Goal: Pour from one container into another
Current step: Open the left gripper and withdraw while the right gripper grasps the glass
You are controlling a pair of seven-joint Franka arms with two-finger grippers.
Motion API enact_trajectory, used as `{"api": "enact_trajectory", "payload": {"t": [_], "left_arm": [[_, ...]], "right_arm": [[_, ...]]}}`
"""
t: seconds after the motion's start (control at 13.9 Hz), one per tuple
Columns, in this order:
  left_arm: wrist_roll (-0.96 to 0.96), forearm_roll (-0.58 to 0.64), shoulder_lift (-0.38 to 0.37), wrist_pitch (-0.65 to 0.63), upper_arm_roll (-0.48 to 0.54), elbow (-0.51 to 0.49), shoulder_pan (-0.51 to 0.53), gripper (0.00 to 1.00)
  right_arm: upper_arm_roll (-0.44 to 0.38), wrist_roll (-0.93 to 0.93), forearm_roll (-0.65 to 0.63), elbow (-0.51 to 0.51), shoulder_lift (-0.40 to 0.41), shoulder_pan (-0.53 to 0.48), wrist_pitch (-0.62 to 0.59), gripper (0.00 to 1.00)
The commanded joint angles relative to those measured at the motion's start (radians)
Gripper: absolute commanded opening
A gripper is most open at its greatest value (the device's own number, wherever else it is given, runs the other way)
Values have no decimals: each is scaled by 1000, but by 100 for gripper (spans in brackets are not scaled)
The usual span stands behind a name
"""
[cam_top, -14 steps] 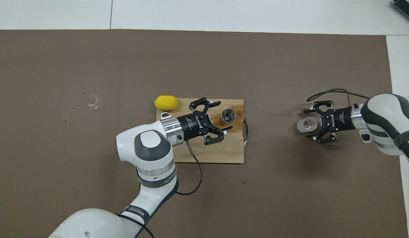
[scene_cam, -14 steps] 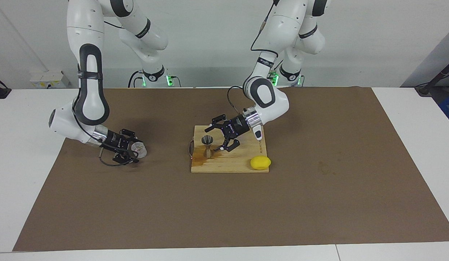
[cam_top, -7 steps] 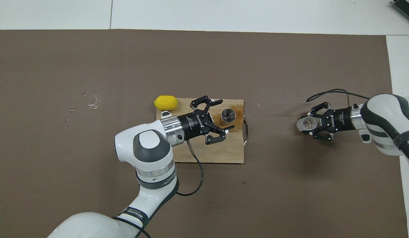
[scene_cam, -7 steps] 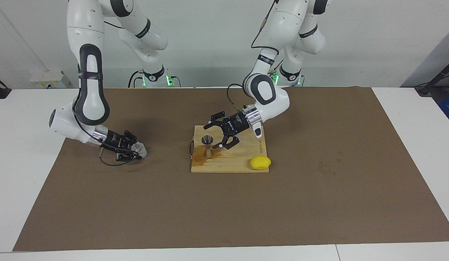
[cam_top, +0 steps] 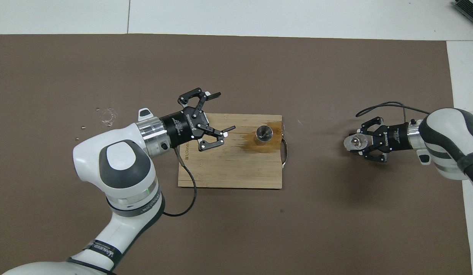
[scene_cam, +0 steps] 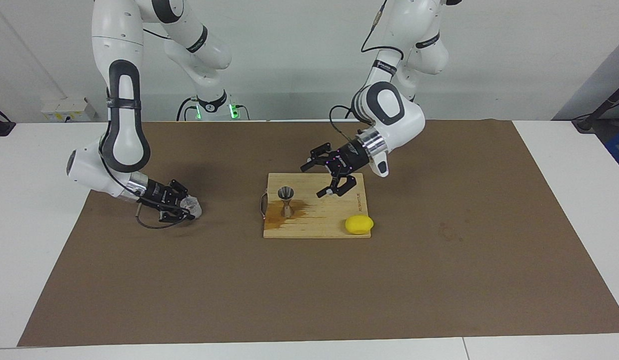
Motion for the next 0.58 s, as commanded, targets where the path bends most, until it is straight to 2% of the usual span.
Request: {"api": "enact_trajectory", "payload": {"t": [0.0,0.14,0.36,0.51], "left_arm": [[5,220,-12,-25,-8,33,81,100],[8,431,0,-25,-8,80,125,100],[14,844,23,-11,-8,168,162,100],[16,1036,33,1,-8,214,177,100]], "right_arm": [[3,99,29,-14,-68,55,25,0],[3,177,29,-5,-95,99,29,0],[2,281,17,19,-118,153,31,0],[0,386,-6,53,-121,194,36,0]]}}
